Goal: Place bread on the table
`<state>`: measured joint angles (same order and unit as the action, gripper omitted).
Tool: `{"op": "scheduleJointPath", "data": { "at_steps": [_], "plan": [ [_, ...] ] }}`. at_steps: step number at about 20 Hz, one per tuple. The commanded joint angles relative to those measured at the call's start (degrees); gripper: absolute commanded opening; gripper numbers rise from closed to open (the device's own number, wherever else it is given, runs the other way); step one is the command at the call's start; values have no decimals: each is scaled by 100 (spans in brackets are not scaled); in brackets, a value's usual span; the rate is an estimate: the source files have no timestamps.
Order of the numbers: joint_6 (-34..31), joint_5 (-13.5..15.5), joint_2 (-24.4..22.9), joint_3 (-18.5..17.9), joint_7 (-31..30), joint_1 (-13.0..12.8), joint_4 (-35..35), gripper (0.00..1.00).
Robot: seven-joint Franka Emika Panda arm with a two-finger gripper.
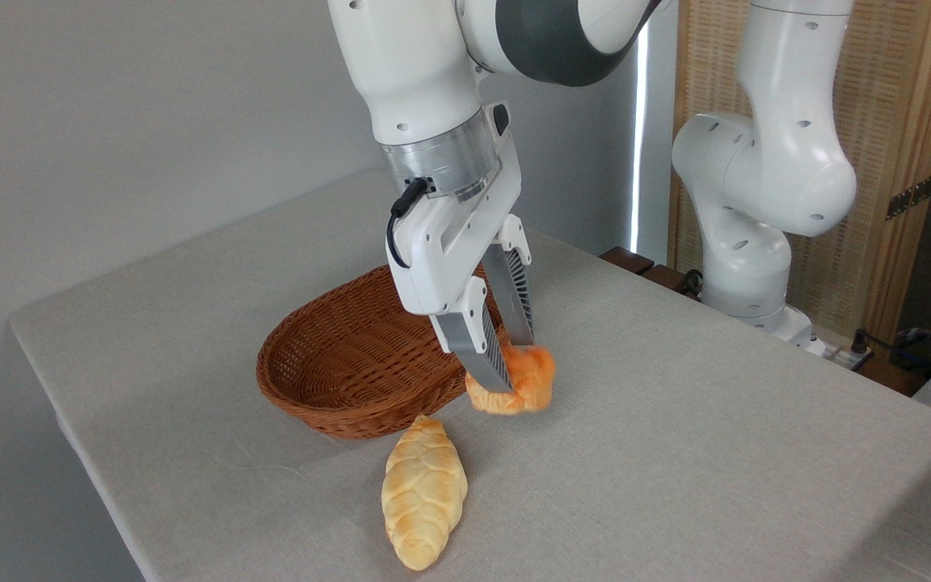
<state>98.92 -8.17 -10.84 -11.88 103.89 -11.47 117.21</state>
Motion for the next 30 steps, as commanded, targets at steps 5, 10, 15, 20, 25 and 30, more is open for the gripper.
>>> {"op": "scheduleJointPath", "data": {
  "at_steps": [5, 10, 15, 20, 25, 30],
  "plan": [
    [31, -97, -103, -52, 96, -49, 83, 100],
    [31, -9, -146, -52, -691, -49, -5, 100],
    [-92, 429, -50, 291, -3960, -84, -628, 100],
    [-110, 826, 195, 300, -5834, -92, -1164, 100],
    [-110, 1151, 705, 221, -6592, -84, -2024, 100],
    [-119, 1195, 908, 230, -6592, -57, -2334, 100]
  ]
}}
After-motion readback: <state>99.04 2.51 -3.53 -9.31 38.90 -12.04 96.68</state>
